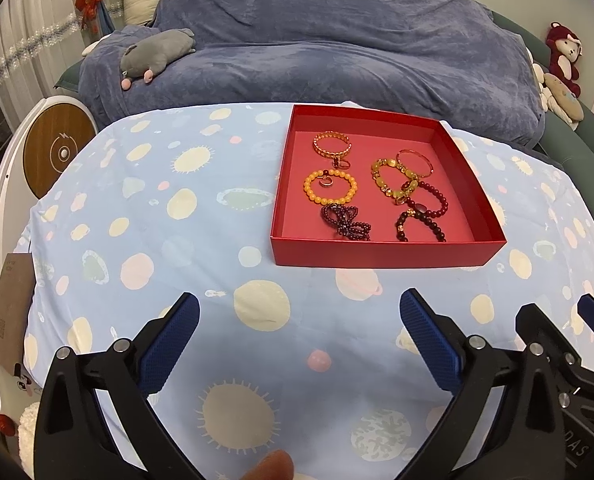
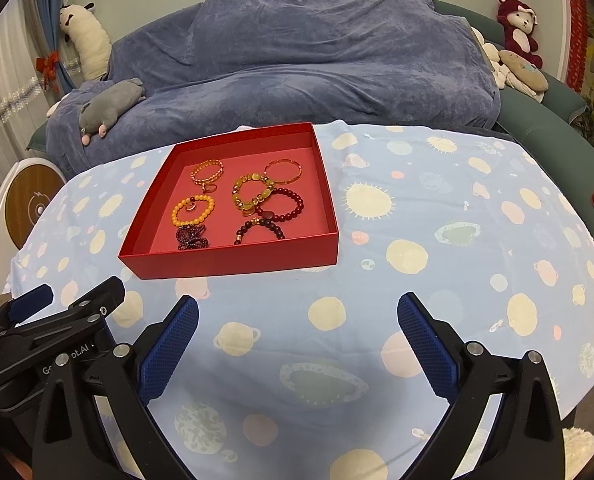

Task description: Organize jewelry

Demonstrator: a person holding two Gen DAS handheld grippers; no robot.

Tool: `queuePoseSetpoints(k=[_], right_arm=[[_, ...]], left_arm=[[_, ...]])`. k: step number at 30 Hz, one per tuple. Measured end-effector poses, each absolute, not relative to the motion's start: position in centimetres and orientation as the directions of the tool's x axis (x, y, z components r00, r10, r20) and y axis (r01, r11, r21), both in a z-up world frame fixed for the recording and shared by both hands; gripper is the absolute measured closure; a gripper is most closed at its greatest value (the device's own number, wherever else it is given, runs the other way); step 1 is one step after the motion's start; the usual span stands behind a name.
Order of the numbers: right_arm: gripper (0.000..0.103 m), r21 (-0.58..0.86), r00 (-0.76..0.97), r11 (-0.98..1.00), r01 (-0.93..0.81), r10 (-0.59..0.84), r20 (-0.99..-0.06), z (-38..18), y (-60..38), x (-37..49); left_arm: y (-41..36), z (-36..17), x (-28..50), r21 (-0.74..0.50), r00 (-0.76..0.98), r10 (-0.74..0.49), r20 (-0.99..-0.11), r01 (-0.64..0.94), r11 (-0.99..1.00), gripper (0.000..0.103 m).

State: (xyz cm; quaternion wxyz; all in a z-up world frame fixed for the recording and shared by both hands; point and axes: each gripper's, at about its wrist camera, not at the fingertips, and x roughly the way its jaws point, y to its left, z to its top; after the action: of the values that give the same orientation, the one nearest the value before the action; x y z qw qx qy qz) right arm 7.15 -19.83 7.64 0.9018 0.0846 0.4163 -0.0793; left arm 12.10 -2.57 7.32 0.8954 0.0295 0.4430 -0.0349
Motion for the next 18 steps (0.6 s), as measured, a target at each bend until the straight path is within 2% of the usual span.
queuePoseSetpoints(k=[18], right_arm=[[0.007, 0.092, 0.628, 0.973, 0.213, -0.064, -0.776, 6.87, -19.84, 7.32]], left_arm=[[-2.80, 7.01, 12.04, 0.041, 0.608, -0.013, -0.794, 0.075, 0.996, 0.007]])
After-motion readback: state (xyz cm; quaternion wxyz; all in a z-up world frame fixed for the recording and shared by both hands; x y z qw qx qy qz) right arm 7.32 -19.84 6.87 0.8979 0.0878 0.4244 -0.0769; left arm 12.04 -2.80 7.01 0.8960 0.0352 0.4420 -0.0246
